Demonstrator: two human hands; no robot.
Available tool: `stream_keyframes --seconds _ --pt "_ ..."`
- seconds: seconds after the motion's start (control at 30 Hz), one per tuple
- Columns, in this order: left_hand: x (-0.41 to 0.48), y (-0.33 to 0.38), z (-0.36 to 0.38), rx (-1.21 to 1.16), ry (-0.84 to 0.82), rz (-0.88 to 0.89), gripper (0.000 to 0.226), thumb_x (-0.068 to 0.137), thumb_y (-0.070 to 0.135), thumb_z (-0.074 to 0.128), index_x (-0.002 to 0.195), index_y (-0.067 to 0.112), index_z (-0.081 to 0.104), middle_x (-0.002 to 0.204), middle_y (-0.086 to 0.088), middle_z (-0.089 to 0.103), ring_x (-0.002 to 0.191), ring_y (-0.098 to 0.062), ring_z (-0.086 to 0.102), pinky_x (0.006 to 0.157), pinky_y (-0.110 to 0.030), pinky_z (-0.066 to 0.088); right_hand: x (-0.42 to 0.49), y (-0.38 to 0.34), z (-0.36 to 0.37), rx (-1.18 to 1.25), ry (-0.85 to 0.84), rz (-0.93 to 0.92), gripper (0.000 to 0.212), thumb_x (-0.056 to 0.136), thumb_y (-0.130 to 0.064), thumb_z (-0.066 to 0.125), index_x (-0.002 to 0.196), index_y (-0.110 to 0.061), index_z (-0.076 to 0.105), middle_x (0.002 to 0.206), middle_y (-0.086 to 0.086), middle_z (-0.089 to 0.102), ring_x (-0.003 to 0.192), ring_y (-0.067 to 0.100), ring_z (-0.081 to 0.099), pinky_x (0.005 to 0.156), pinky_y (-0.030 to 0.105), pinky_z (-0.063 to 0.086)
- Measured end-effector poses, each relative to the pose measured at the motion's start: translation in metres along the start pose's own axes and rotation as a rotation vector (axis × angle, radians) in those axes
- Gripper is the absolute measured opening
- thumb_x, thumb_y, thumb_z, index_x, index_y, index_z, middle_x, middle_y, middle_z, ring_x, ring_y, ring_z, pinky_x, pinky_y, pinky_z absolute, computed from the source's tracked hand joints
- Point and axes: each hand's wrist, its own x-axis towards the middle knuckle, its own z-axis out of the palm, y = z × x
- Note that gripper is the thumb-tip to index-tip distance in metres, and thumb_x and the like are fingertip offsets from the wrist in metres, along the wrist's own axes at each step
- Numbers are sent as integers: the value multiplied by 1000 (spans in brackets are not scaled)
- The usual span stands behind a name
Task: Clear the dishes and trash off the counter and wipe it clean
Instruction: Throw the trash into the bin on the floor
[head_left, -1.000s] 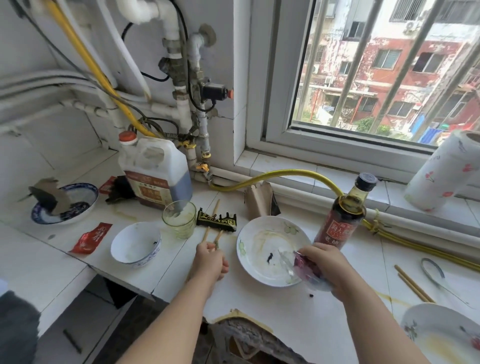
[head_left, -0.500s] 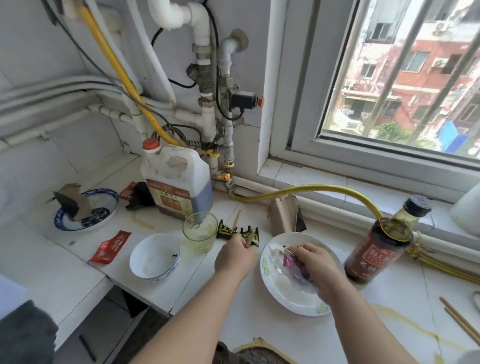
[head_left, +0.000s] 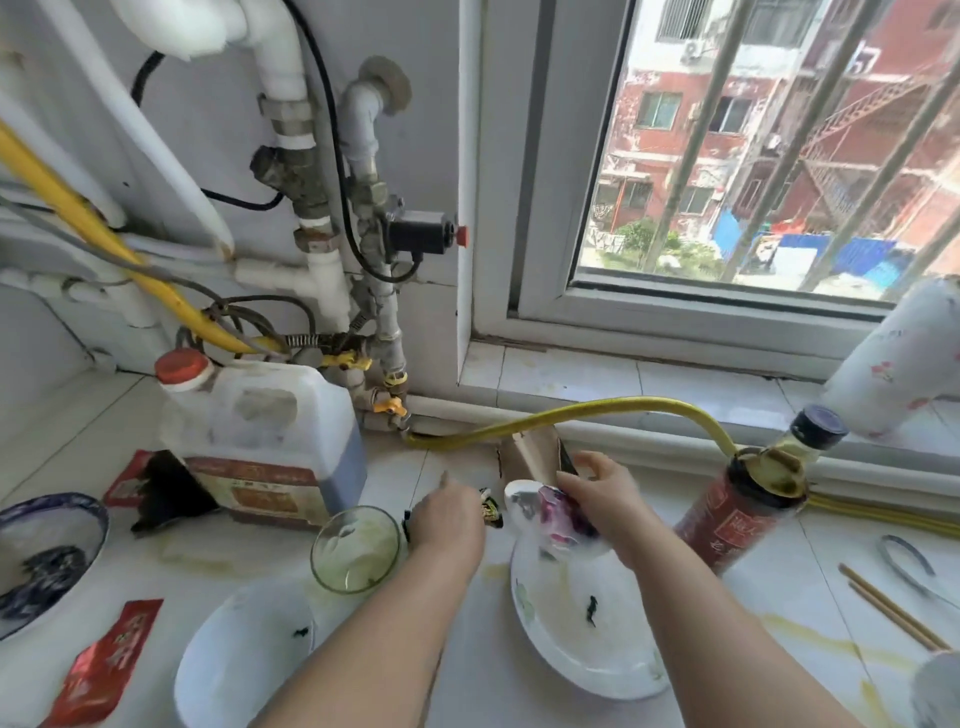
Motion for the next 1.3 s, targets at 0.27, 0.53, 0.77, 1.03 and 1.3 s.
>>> stream_keyframes --seconds 0.27,0.53,0.77,1.03,1.3 --pt "17 -4 -36 -640 169 -218 23 83 34 51 85 13 60 91 -8 64 87 -31 56 64 -31 37 31 -18 15 -97 21 102 68 80 -28 72 135 -9 38 119 10 60 90 24 63 76 40 56" --pt "11 -20 -39 -1008 272 -329 21 83 28 55 85 7 60 78 -5 60 81 -31 55 67 -33 42 51 -33 65 -365 165 140 61 70 -40 69 121 -12 50 84 4 71 79 25 69 70 34 57" --pt "9 -40 -33 -1162 310 -352 15 87 27 56 76 17 55 79 -3 64 81 -27 62 78 -43 55 44 -39 75 -585 212 99 33 89 -37 57 111 -13 56 106 8 66 103 29 62 76 31 46" --pt "3 -45 -34 -1443 245 -400 4 85 14 54 87 11 55 85 -10 69 70 -24 63 58 -31 50 42 -31 70 -459 156 103 44 87 -36 57 125 -16 47 117 9 63 109 29 58 80 30 46" --pt "-6 -44 -39 -1475 268 -301 5 85 15 56 84 10 54 77 -7 72 71 -28 67 62 -35 53 44 -33 94 -603 -25 192 56 90 -39 50 132 -3 45 119 12 62 106 29 61 71 29 43"
